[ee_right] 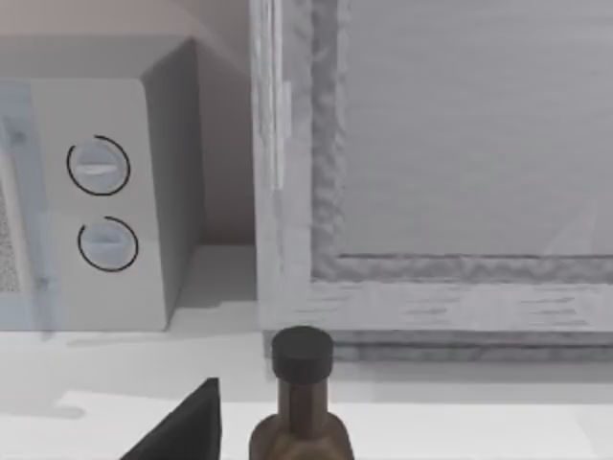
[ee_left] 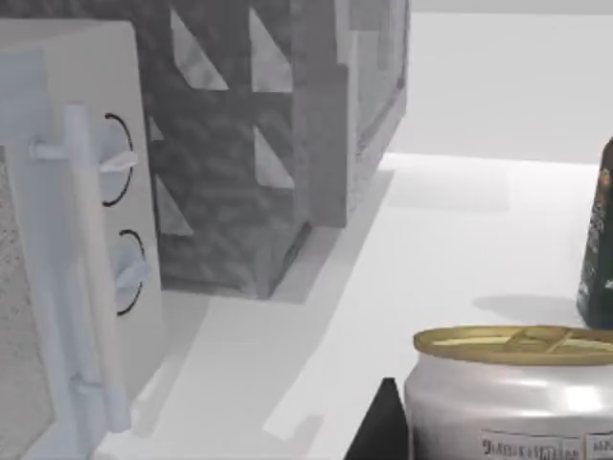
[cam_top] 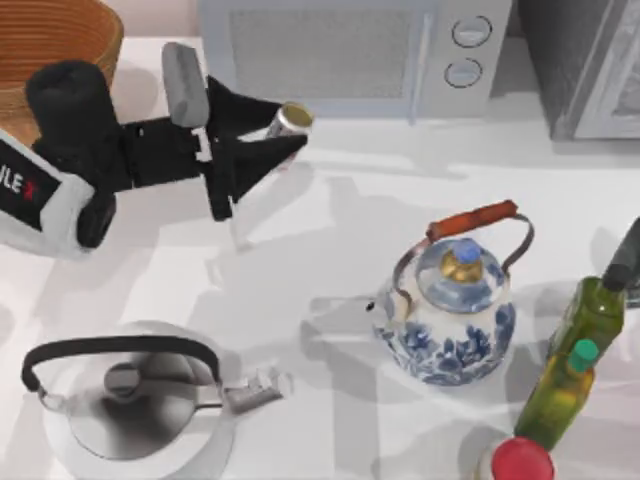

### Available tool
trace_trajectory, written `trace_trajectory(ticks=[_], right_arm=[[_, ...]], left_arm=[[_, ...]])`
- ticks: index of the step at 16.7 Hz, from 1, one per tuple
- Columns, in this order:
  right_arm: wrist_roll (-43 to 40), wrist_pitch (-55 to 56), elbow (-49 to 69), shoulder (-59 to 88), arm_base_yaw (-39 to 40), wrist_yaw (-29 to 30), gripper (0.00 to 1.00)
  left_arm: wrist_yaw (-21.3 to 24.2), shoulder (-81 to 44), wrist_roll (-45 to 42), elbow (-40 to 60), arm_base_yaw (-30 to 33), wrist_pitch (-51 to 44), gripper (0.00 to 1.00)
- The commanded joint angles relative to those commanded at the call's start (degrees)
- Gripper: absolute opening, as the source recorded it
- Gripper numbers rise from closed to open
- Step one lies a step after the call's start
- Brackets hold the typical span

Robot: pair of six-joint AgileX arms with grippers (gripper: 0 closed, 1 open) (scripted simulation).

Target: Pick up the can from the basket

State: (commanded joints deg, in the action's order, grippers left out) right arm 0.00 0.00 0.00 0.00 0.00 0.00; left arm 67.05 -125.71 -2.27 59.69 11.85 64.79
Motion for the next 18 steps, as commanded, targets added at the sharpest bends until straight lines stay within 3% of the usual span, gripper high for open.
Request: trace_trajectory(ticks=[6,14,18], right_arm=[[0.0,0.0,0.0,0.0,0.0,0.0,1.00],[0.0,0.0,0.0,0.0,0.0,0.0,1.00],[0.0,0.0,0.0,0.0,0.0,0.0,1.00]], left_arm=[[9.6,-17.5,0.0,7.6,2.4,9.0,0.00],[11.1,-20.3,0.0,8.8,2.8,10.4,0.00],[11.1,-20.3,0.0,8.8,2.8,10.4,0.30]])
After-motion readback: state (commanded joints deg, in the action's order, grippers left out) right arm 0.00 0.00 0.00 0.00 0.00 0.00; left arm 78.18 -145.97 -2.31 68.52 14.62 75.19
